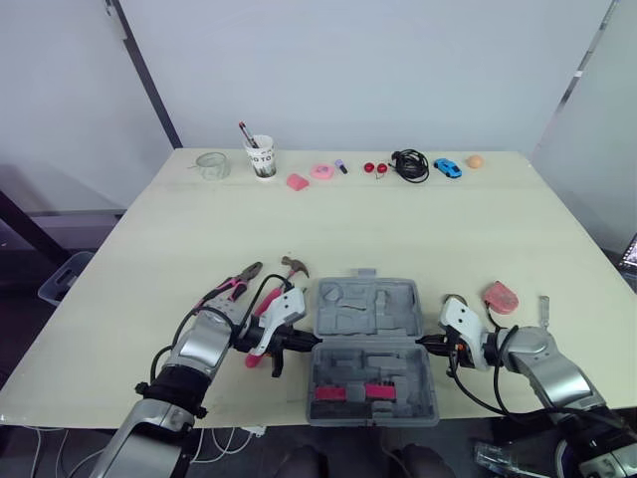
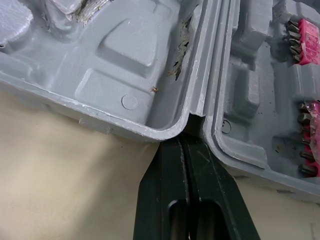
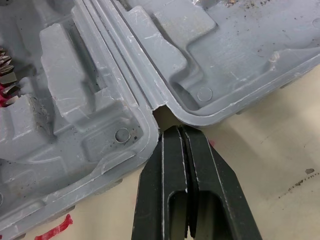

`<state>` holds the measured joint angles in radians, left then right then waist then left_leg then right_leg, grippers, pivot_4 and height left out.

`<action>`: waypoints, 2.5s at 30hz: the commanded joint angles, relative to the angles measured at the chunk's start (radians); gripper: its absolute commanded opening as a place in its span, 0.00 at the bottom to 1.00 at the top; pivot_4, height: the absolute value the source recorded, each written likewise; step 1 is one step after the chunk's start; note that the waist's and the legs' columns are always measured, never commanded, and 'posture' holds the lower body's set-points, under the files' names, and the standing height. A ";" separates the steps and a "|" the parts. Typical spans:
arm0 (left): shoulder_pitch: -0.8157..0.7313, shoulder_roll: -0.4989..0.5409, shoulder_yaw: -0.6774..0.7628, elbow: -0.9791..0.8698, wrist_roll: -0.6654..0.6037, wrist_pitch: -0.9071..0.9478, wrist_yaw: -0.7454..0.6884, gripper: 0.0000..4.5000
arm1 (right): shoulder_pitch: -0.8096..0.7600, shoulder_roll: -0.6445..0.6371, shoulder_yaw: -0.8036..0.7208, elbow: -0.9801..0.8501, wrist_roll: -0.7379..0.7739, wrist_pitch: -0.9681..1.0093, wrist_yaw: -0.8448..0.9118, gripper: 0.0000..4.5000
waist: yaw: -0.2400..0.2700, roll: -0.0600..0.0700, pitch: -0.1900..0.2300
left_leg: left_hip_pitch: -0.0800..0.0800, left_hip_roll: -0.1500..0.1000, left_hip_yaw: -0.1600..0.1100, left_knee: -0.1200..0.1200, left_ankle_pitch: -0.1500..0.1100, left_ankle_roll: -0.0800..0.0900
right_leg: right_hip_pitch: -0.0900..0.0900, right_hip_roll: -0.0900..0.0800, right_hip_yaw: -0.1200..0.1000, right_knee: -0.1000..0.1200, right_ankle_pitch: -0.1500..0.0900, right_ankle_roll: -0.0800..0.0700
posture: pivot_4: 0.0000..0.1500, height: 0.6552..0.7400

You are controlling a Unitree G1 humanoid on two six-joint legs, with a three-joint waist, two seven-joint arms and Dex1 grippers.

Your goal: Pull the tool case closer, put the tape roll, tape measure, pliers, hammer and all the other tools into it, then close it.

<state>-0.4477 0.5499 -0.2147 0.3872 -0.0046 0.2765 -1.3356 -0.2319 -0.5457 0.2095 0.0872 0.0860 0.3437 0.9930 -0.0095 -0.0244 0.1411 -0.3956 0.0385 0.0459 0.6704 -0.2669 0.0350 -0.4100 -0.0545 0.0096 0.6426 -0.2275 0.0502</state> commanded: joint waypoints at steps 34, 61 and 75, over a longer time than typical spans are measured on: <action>0.029 0.042 -0.095 -0.081 -0.017 0.060 -0.091 0.01 | 0.013 -0.040 0.019 -0.083 0.045 0.048 0.079 0.00 | -0.002 0.000 0.000 | 0.000 0.000 0.000 0.000 0.000 0.000 | 0.000 0.002 0.004 0.000 0.000 0.000 | 1.00 1.00; 0.067 0.110 -0.139 -0.143 -0.024 0.062 -0.091 0.01 | 0.042 -0.066 0.051 -0.133 0.064 0.099 0.110 0.00 | -0.002 0.000 0.000 | 0.000 0.000 0.000 0.000 0.000 0.000 | 0.000 0.002 0.004 0.000 0.000 0.000 | 1.00 1.00; 0.078 0.116 -0.143 -0.159 -0.032 0.073 -0.086 0.01 | 0.037 -0.062 0.053 -0.128 0.059 0.098 0.100 0.00 | -0.002 0.000 0.000 | 0.000 0.000 0.000 0.000 0.000 0.000 | 0.000 0.002 0.004 0.000 -0.001 -0.001 | 1.00 1.00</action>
<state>-0.3913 0.6574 -0.3238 0.2420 -0.0430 0.3408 -1.4142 -0.1902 -0.6074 0.2578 -0.0045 0.1283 0.4486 1.0874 -0.0113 -0.0244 0.1411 -0.3954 0.0386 0.0458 0.6708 -0.2669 0.0350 -0.4100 -0.0523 0.0133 0.6427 -0.2284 0.0491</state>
